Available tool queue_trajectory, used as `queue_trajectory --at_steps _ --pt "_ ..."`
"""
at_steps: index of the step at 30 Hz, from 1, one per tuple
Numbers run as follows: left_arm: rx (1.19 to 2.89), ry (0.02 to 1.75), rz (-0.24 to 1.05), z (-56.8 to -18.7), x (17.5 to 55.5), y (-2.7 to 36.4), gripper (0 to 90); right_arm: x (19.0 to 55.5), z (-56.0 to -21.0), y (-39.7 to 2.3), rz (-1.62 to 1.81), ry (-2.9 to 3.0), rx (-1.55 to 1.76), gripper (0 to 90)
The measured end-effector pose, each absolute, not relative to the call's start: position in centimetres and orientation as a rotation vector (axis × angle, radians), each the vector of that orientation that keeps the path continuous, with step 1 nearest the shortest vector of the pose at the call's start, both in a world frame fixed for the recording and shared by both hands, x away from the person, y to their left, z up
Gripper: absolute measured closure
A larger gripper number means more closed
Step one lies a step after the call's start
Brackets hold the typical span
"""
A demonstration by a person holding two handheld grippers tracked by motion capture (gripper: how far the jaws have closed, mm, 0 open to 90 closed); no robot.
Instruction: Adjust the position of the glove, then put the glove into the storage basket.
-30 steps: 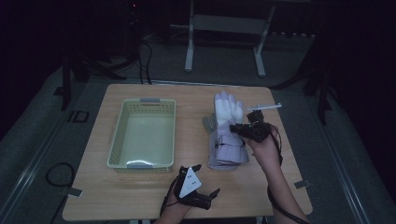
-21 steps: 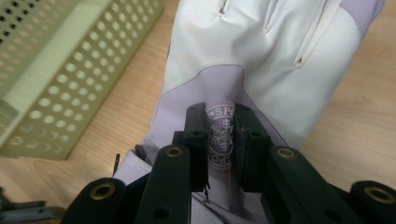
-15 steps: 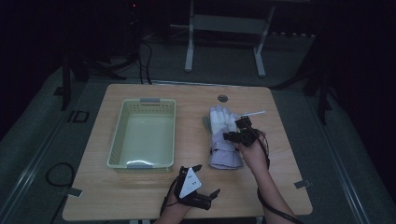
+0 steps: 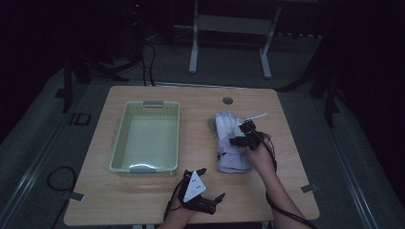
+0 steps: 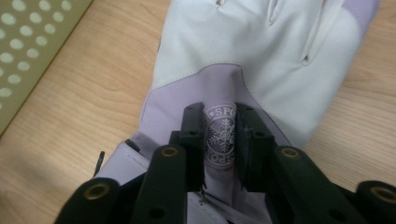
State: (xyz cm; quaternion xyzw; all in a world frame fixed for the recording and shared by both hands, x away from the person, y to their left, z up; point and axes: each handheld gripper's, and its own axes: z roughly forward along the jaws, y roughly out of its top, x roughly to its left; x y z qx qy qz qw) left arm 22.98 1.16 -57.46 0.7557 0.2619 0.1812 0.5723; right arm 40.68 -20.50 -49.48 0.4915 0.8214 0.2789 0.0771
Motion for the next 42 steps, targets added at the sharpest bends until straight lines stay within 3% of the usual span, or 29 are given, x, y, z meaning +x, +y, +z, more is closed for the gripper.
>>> queue_trajectory --at_steps 5,12,13,14,19,28,34,39,42 --pt "1.772 0.618 0.424 -57.5 23.0 1.2 0.2 40.6 -49.4 -20.5 0.897 2.474 1.418 63.1" --pt "1.771 0.622 0.425 -57.5 23.0 1.2 0.2 40.4 -48.2 -21.8 1.068 2.484 1.316 40.1" --pt "1.771 0.622 0.425 -57.5 23.0 1.2 0.2 40.4 -48.2 -21.8 1.068 2.484 1.316 40.1" --pt "1.773 0.623 0.424 -57.5 23.0 1.2 0.2 40.2 -47.8 -22.2 1.114 2.499 1.291 29.2" --pt "1.770 0.642 0.417 -57.5 23.2 1.2 0.2 39.8 -47.8 -23.2 1.207 2.505 1.234 19.5" --pt "1.725 0.686 0.352 -57.5 23.7 1.6 0.2 38.8 -48.2 -24.4 1.219 2.527 1.044 17.8" --pt "1.794 0.650 0.203 -56.6 24.1 0.9 0.2 38.4 -48.2 -26.0 1.200 2.518 0.905 19.2" --pt "1.867 0.591 0.284 -54.6 23.4 -0.4 0.2 38.1 -48.0 -27.1 1.191 2.514 0.872 19.4" --pt "1.852 0.625 0.250 -53.7 23.8 -0.6 0.2 38.1 -47.9 -27.6 1.163 2.521 0.885 19.5"
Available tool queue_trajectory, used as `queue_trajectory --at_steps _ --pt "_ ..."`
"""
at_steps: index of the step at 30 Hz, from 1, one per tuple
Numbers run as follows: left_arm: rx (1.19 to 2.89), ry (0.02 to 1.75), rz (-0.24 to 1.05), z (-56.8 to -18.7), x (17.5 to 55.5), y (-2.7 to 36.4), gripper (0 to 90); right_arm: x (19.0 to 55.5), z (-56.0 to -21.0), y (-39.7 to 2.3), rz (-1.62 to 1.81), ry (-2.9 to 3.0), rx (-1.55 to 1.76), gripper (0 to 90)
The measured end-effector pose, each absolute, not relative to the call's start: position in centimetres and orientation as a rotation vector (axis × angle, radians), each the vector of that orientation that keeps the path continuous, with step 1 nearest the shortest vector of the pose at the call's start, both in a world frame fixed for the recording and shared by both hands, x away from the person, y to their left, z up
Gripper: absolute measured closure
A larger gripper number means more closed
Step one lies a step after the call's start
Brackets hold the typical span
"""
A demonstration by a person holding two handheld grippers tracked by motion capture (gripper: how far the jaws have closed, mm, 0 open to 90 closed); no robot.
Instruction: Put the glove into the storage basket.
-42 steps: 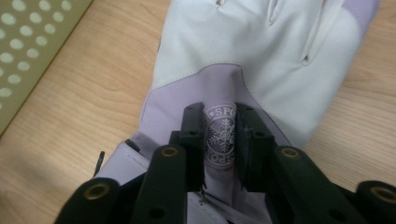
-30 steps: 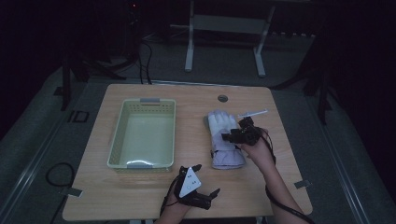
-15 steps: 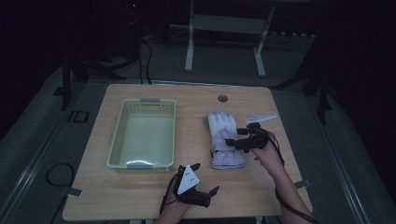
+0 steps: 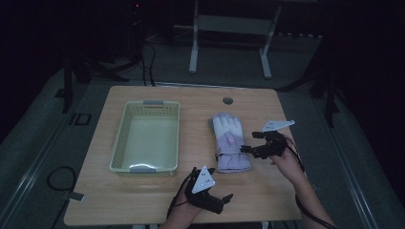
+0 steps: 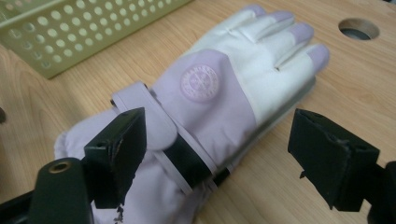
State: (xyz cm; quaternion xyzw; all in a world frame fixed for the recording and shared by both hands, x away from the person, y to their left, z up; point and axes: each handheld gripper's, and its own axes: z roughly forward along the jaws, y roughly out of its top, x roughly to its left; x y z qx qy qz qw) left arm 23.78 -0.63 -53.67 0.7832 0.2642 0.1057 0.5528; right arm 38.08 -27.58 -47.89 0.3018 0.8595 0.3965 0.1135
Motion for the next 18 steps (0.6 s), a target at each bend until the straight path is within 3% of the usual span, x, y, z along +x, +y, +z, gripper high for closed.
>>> queue_trajectory --at_steps 9,18 --pt "1.782 0.645 0.191 -51.1 26.7 -0.6 0.2 38.2 -47.7 -29.6 1.202 2.485 0.980 12.7" --pt "1.759 0.700 0.223 -49.4 30.2 -0.8 0.2 38.8 -48.4 -31.5 1.208 2.458 1.168 13.4"
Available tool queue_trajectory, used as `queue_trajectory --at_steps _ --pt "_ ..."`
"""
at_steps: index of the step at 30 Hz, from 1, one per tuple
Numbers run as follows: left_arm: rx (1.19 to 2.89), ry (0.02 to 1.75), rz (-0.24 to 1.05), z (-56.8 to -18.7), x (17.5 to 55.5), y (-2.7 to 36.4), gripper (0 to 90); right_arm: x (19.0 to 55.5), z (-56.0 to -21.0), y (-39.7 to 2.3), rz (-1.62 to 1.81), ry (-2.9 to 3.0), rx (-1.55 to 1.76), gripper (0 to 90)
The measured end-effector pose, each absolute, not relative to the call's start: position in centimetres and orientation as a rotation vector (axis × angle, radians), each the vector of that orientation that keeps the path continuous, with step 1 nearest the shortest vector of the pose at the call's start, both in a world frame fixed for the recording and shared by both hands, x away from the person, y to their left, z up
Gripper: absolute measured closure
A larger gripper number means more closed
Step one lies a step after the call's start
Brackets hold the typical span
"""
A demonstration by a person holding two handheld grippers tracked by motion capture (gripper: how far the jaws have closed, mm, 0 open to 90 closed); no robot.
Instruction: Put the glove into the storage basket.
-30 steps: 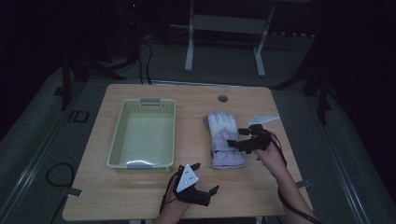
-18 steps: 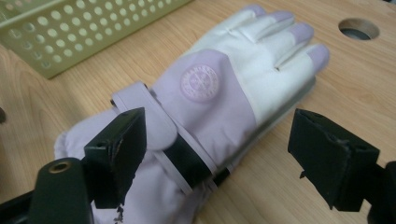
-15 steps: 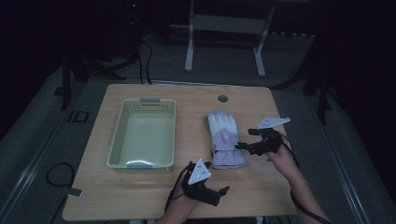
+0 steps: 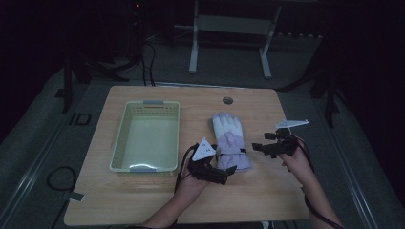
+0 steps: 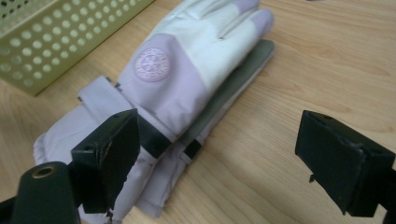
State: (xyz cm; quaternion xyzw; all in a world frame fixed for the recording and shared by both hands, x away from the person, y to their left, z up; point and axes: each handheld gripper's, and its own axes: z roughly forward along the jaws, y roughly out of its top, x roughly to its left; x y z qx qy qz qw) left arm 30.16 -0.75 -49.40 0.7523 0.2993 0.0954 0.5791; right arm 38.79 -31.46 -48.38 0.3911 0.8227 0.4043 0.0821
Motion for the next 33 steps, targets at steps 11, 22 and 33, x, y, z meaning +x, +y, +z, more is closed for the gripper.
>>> queue_trajectory --at_steps 11,22,33 --pt "1.826 0.741 0.325 -49.2 35.0 -2.9 0.2 39.3 -49.1 -31.1 1.172 2.389 1.053 31.1" --pt "1.973 0.950 0.333 -51.3 39.0 -3.1 15.5 40.7 -50.7 -28.2 1.177 2.406 1.014 43.3" --pt "2.011 1.081 0.161 -55.3 40.0 -2.9 15.6 40.5 -52.9 -26.6 1.042 2.492 0.966 41.1"
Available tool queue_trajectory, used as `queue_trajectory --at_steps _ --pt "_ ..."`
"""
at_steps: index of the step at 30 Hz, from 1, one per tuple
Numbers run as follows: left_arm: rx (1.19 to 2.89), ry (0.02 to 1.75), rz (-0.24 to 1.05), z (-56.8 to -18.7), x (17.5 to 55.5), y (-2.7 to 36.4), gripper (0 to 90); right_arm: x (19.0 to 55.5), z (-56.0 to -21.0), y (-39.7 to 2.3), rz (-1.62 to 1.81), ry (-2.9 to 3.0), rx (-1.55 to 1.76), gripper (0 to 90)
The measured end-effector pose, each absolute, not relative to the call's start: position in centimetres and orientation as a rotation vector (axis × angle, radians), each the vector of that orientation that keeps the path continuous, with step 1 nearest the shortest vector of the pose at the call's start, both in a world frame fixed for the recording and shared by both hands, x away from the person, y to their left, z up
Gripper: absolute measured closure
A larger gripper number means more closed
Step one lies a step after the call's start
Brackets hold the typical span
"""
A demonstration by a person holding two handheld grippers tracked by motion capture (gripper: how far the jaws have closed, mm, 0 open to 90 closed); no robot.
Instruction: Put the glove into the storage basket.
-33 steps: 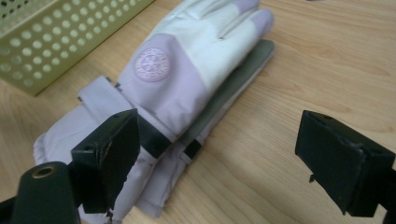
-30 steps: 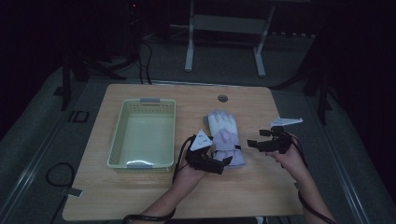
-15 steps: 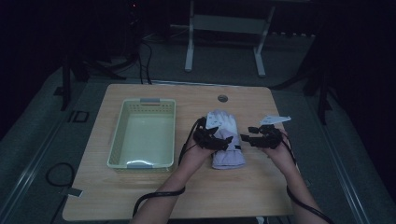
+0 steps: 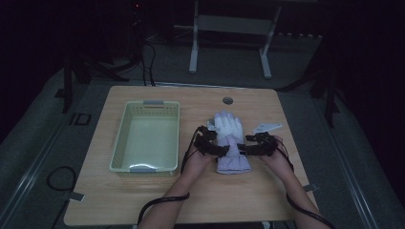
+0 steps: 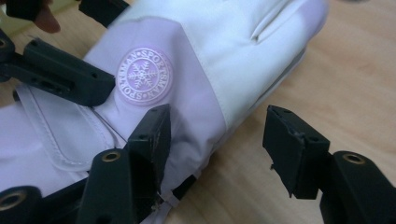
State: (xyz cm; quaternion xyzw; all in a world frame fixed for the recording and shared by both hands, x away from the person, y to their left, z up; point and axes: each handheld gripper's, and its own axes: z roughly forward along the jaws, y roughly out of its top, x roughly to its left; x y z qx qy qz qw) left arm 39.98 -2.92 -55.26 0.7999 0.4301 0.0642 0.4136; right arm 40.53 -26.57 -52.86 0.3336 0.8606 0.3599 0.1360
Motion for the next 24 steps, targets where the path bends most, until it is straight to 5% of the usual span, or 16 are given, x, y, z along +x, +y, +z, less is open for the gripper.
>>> queue_trajectory --at_steps 8,11,14,19,24 --pt "1.991 1.071 -0.066 -56.6 41.2 -2.3 30.6 42.4 -54.8 -27.2 1.125 2.604 1.212 38.4" --pt "1.975 1.054 -0.128 -56.8 41.5 -2.1 38.2 42.8 -55.3 -27.6 1.244 2.658 1.268 57.5" --pt "1.978 1.042 -0.161 -56.6 41.6 -2.1 47.7 42.4 -55.1 -27.3 1.234 2.644 1.231 65.9" --pt "1.993 1.029 -0.152 -56.1 41.5 -2.2 62.1 41.5 -54.5 -26.5 1.173 2.591 1.181 76.8" --pt "2.007 1.028 -0.137 -55.5 41.3 -2.3 67.2 41.0 -54.0 -26.3 1.155 2.559 1.167 79.5"
